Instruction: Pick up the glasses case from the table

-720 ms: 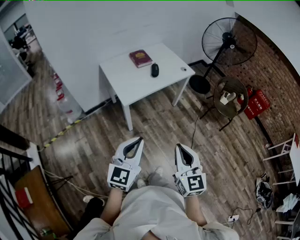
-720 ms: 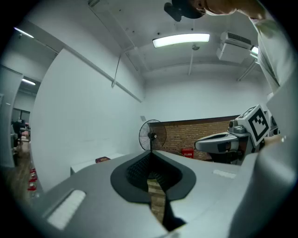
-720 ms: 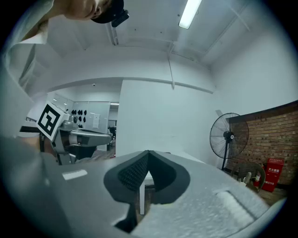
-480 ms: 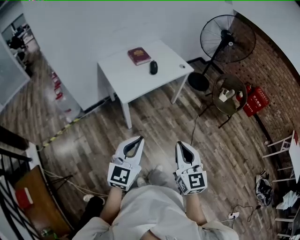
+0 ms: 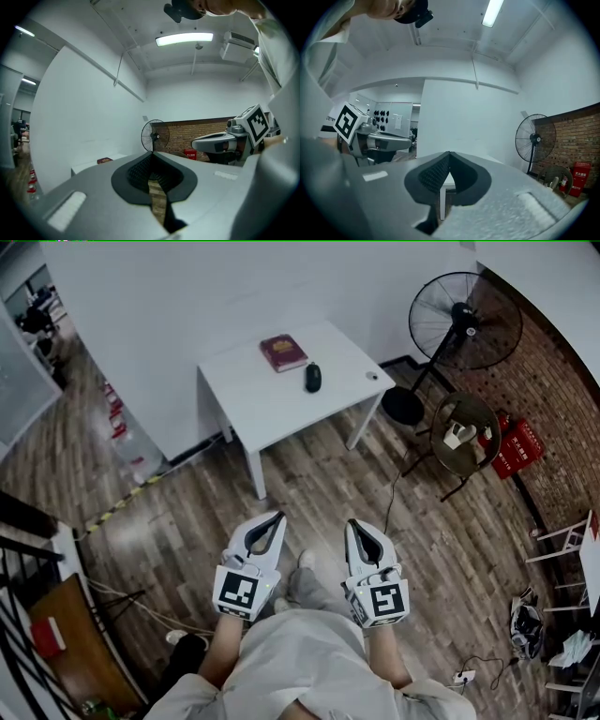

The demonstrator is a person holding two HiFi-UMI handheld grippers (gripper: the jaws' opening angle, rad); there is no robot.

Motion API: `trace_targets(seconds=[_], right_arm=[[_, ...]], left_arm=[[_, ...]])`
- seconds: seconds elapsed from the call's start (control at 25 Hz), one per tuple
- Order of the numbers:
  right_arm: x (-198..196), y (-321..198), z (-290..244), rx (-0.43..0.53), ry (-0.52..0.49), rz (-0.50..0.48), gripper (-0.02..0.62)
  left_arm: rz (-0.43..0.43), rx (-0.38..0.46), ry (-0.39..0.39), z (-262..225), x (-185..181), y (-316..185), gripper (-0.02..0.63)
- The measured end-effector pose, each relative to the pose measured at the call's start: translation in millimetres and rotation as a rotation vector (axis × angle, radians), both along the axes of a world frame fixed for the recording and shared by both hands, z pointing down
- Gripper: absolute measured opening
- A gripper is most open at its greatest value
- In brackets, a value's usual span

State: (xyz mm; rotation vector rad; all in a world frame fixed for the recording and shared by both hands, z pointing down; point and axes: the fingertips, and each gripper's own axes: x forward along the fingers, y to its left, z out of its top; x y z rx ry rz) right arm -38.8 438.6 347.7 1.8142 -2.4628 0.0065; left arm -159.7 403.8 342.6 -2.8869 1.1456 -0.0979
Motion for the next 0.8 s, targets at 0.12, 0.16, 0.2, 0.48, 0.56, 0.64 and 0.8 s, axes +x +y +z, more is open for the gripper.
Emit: trace_targets(seconds=[0.12,0.16,0.2,0.48,0.56,0.64,0.8], right_arm=[[9.1,-24.7,0.6,0.006,-0.016,-0.004,0.003],[12.2,-33.8,0.8,0.009,-0.021,-0.006,0.003],[15.7,-43.2,1.9,0.008,-0.023,-0.007,0.003],[44.1,-114.3,1.3,0.005,-0.031,-0.022,0.003],[53.1,-132.3,0.5,0.0,-0.029,-0.021,0.003],[62.5,-148.0,3.0,-0.017,-0.026,-0.019,0.003],[81.9,-178.6,6.1,-0.03,-0.034,-0.028,0.003]], left_arm=[[-0.001,-0.003,-0.008,2.6,8.8,-25.1,0.018],[-0.001,-0.002,-0.008,2.3,12.0,-33.6,0.02],[-0.002,0.001,-0.008,1.7,15.3,-42.3,0.019],[-0.023,-0.021,-0.025,8.0,42.2,-111.6,0.018],[-0.024,-0.022,-0.027,6.7,50.0,-129.4,0.018],[-0.028,-0.025,-0.033,6.7,57.2,-145.4,0.018],[-0.037,-0.032,-0.04,6.5,75.5,-173.7,0.019]])
